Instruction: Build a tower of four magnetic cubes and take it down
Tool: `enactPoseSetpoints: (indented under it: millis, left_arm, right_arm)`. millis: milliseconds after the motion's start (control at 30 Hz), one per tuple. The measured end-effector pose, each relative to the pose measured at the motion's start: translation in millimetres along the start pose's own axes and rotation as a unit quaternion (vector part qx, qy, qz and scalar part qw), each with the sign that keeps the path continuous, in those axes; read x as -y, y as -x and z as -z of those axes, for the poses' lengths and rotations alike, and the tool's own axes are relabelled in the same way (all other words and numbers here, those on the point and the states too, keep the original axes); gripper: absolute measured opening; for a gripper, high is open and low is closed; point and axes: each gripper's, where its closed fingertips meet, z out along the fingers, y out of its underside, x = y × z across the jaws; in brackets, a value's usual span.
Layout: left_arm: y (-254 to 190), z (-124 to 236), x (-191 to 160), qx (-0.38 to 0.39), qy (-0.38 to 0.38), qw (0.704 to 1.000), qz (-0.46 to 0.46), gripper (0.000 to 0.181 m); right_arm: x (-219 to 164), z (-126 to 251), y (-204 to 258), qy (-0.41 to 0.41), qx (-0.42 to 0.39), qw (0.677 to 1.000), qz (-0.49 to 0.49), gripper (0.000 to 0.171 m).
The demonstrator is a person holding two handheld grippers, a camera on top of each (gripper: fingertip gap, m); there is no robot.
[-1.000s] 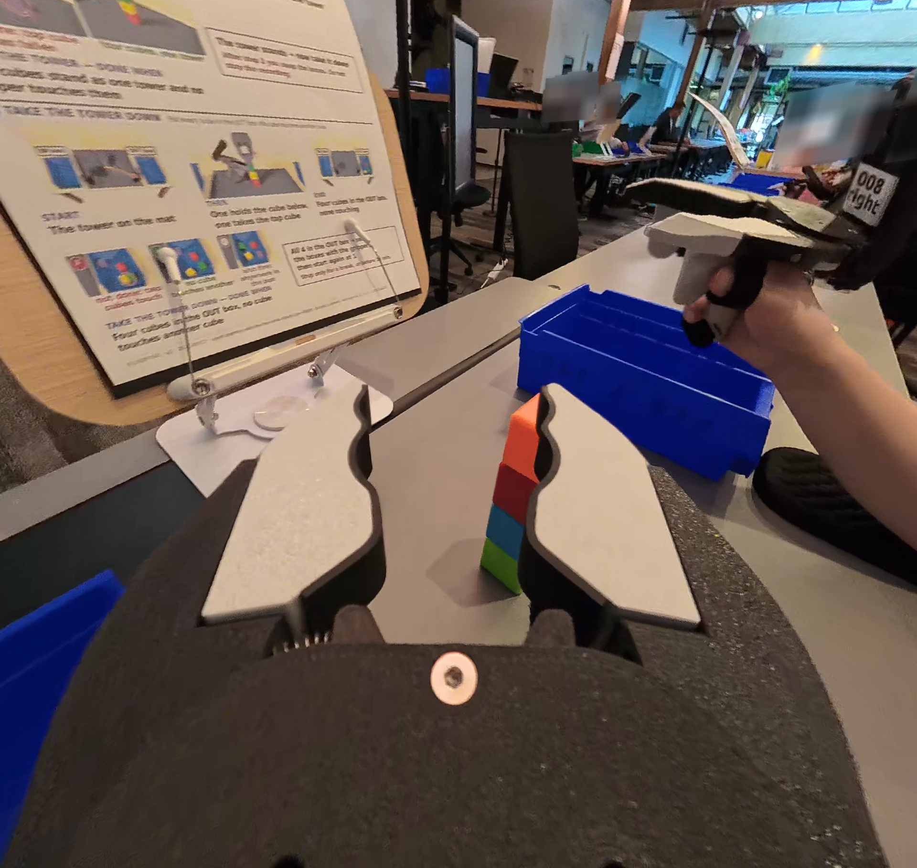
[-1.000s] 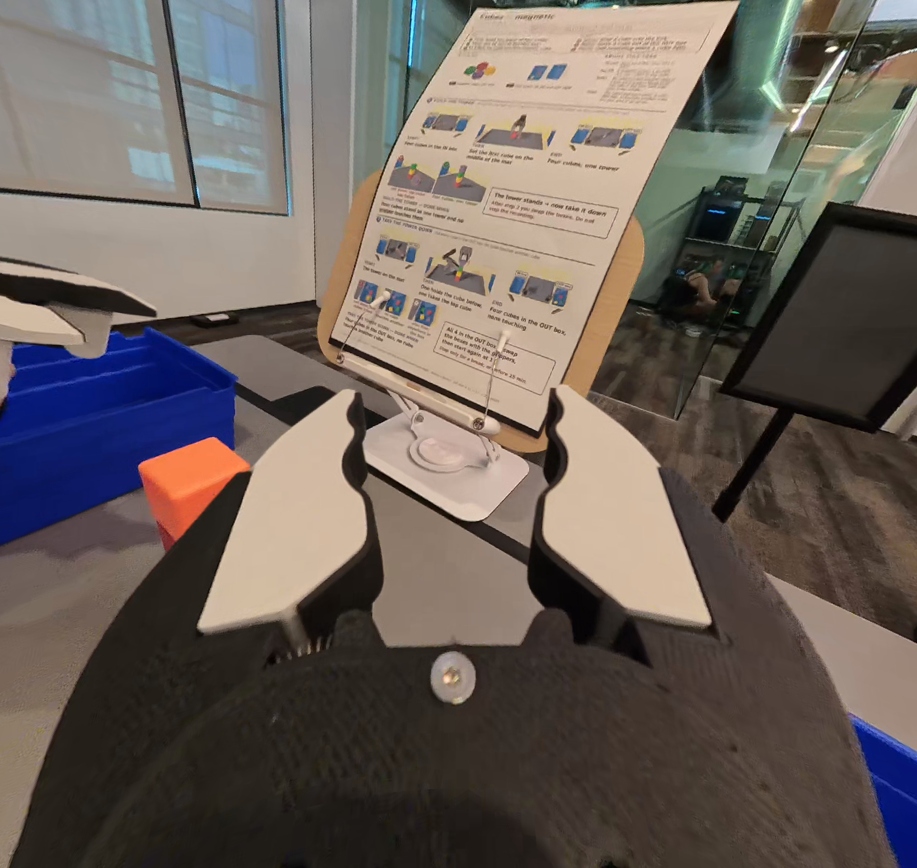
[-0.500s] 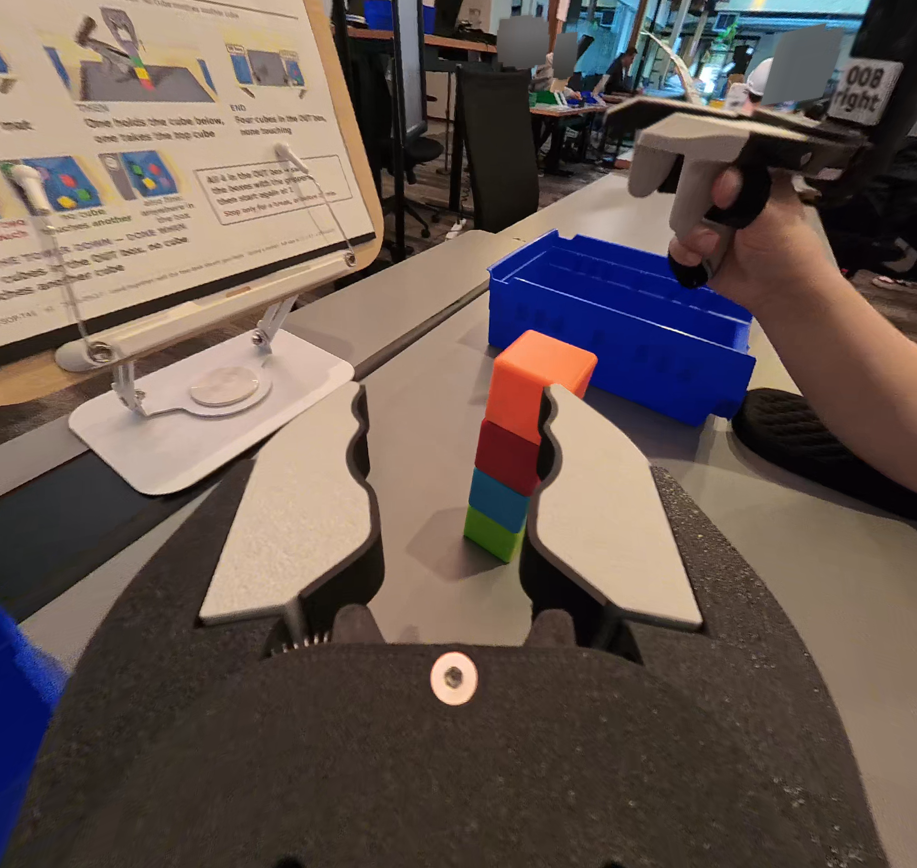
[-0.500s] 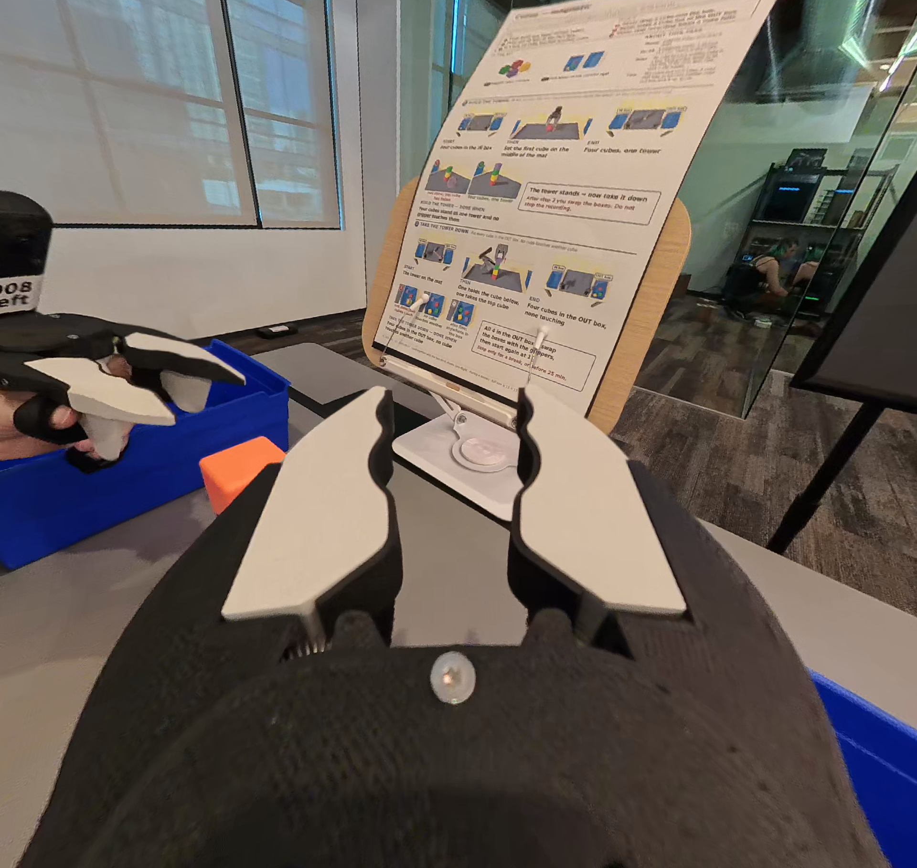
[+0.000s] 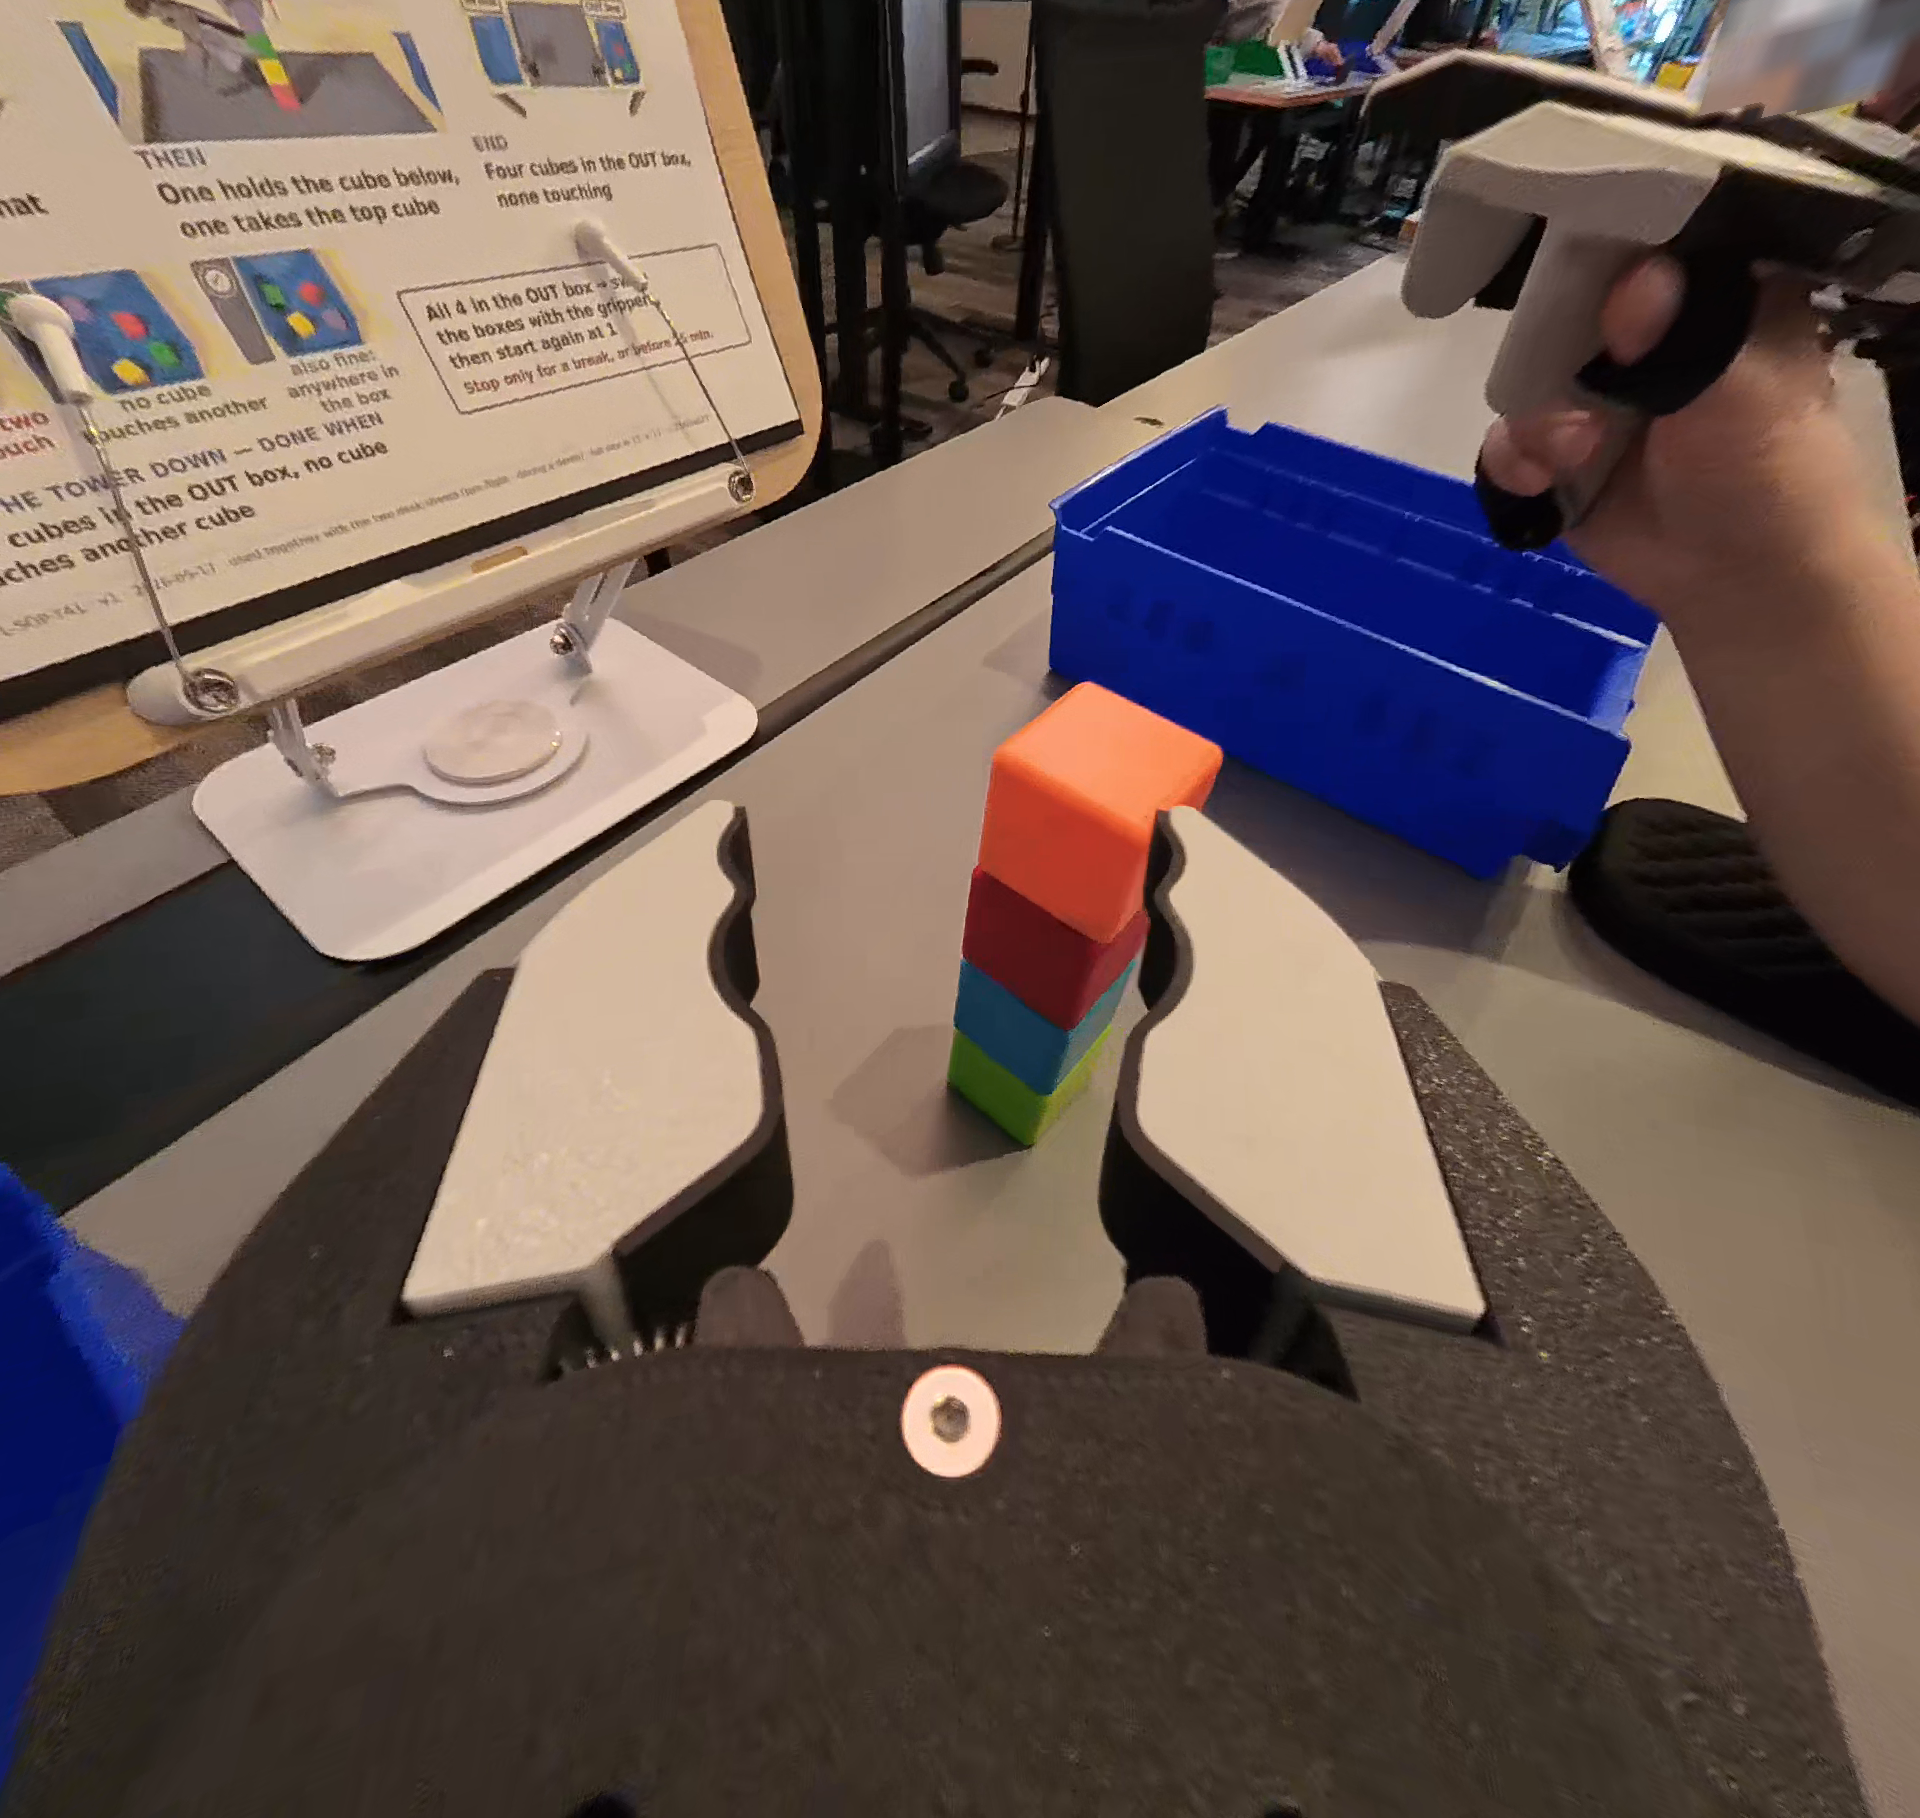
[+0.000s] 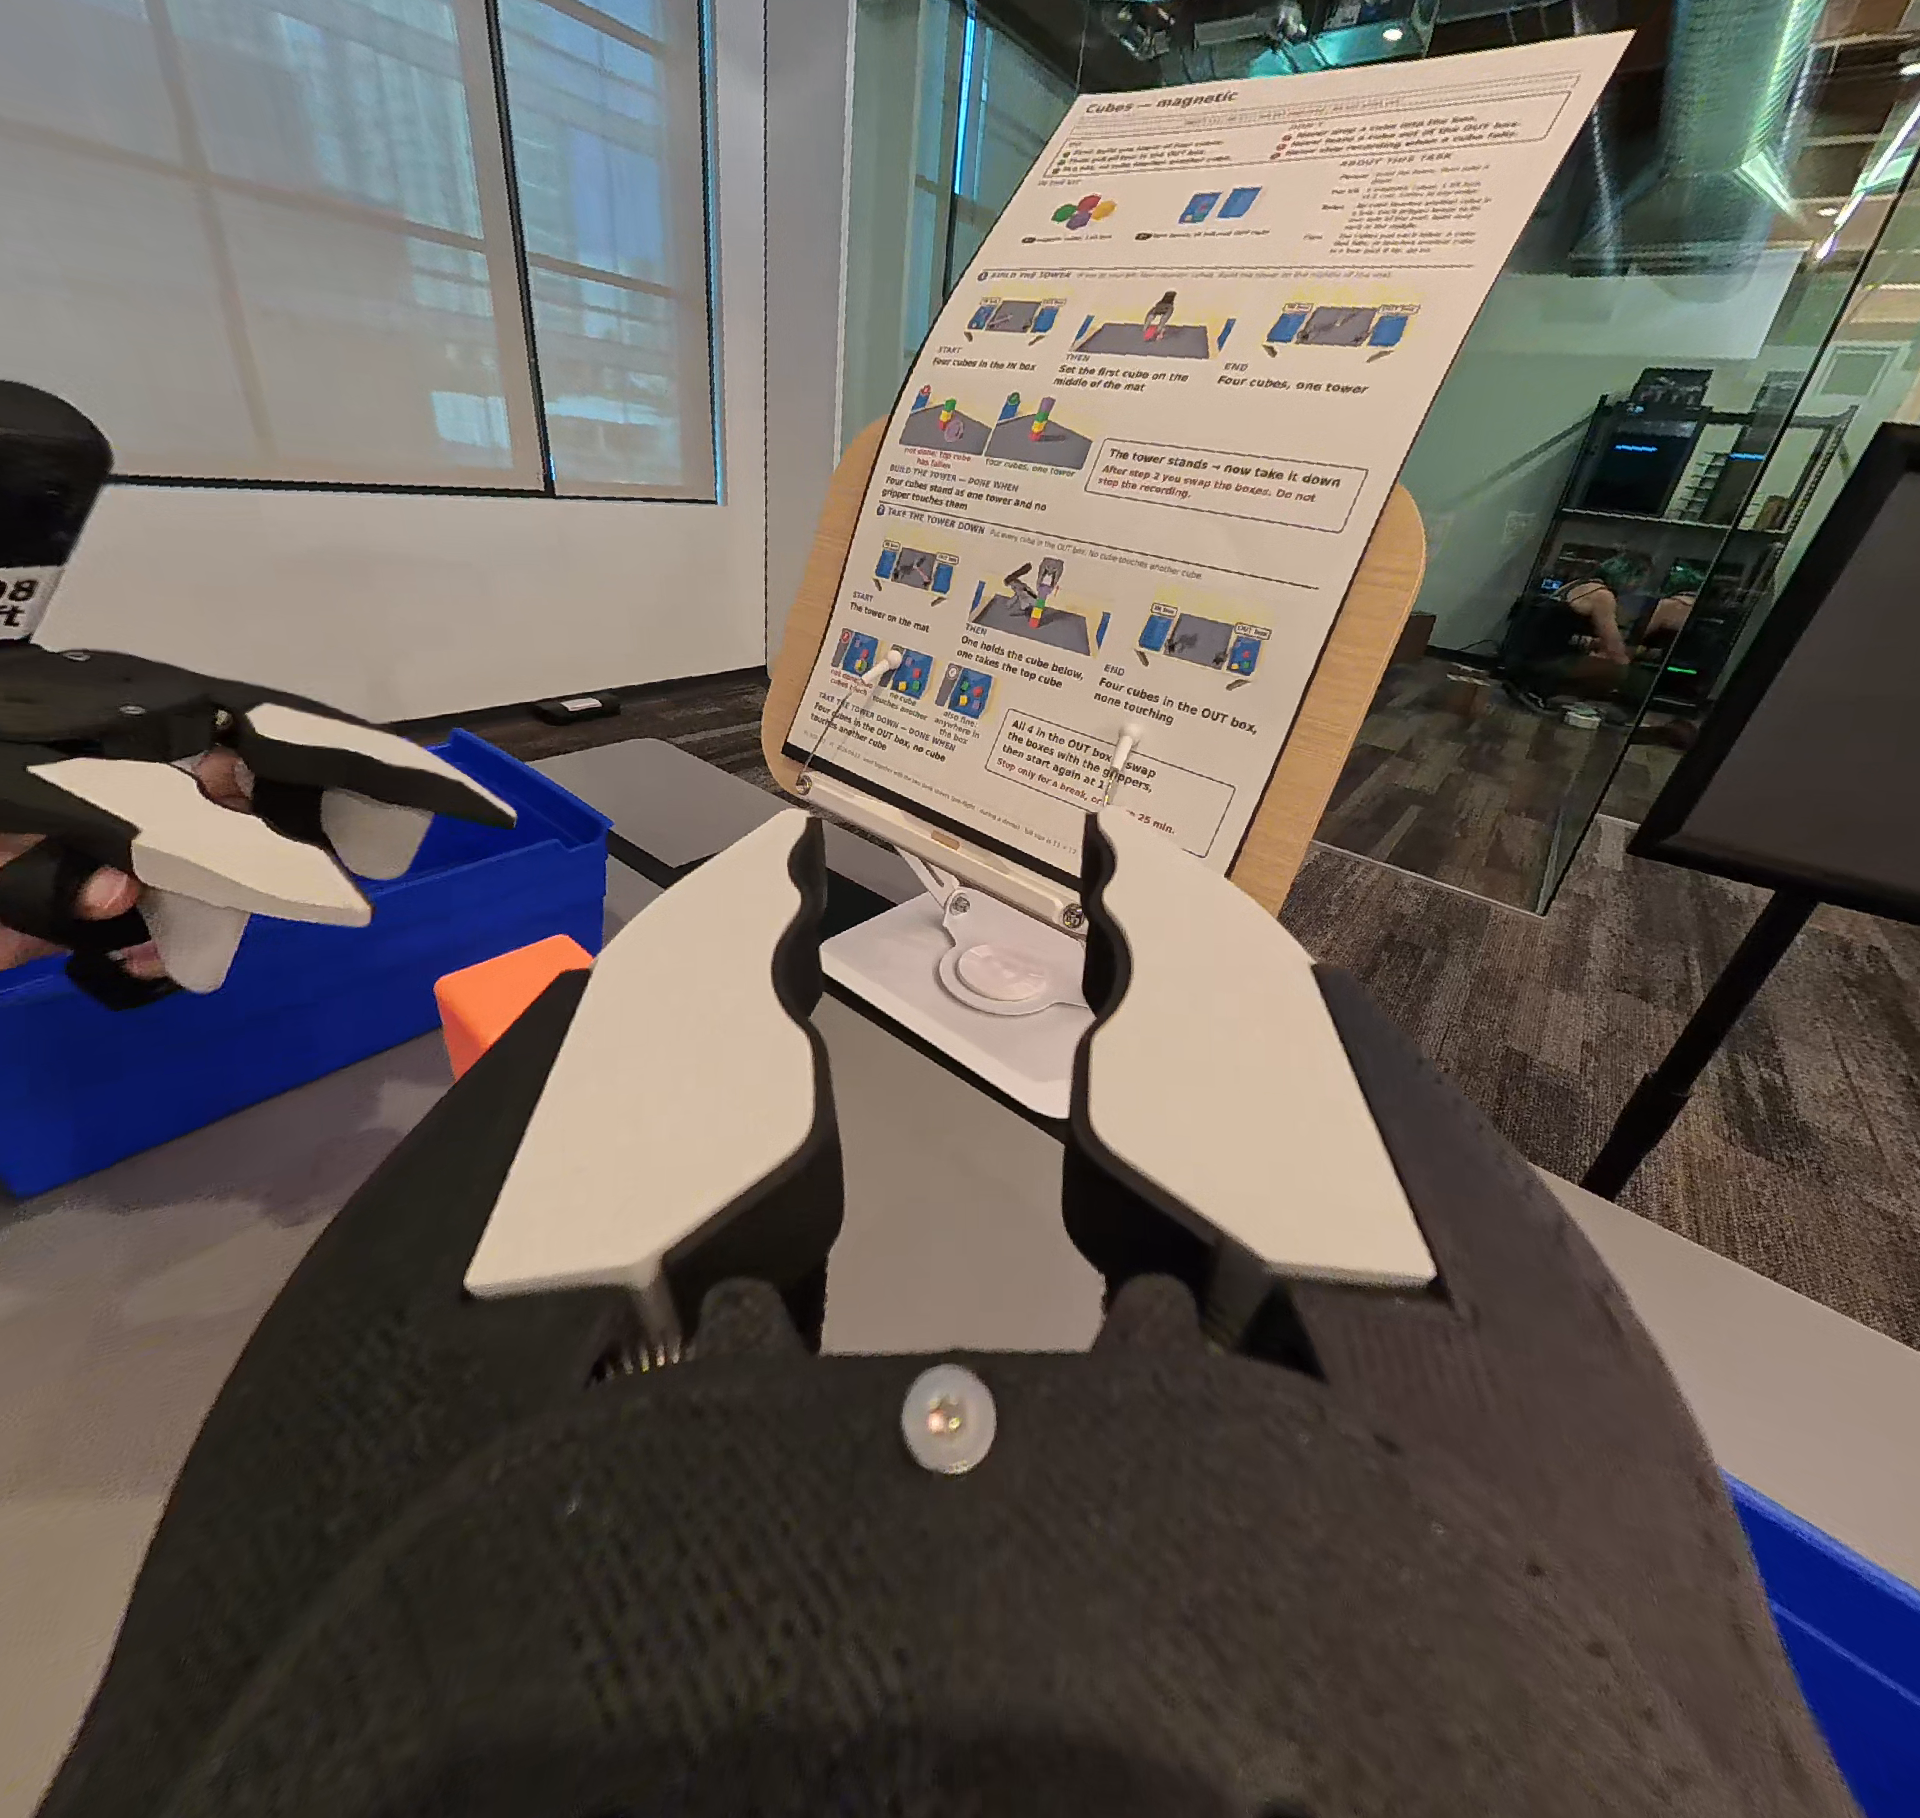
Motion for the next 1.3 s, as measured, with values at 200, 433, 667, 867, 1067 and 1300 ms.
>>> enactPoseSetpoints:
  millis: [200, 433, 667, 867, 1067, 1300]
  left_arm:
    - [-6.2, -14.8, -1.9, 0.001, -0.044, 0.999, 0.032, 0.078]
    - [-30.7, -32.1, -6.4, -0.062, -0.082, 0.994, 0.048, 0.08]
    - [-38.1, -29.9, -4.5, -0.046, -0.109, 0.991, -0.055, 0.08]
    - [-35.0, -39.5, -12.6, -0.03, -0.109, 0.994, -0.009, 0.089]
    - [-32.2, -42.7, -13.7, 0.01, -0.133, 0.991, -0.022, 0.087]
    - [-34.0, -49.3, -27.6, -0.014, -0.144, 0.989, -0.033, 0.083]
  right_arm:
    - [-0.1, 1.2, -0.4, 0.003, 0.0, 1.0, 0.005, 0.048]
    - [-1.0, 1.9, -3.4, 0.005, 0.001, 1.0, -0.001, 0.048]
    - [1.8, 3.7, -3.8, 0.003, 0.0, 1.0, 0.002, 0.048]
    - [-0.3, 2.1, -2.8, 0.008, 0.001, 1.0, 0.005, 0.048]
    - [-4.4, -0.9, -1.1, 0.017, 0.0, 1.0, 0.016, 0.048]
    - [-5.6, -2.0, 0.9, 0.019, 0.003, 1.0, 0.018, 0.048]
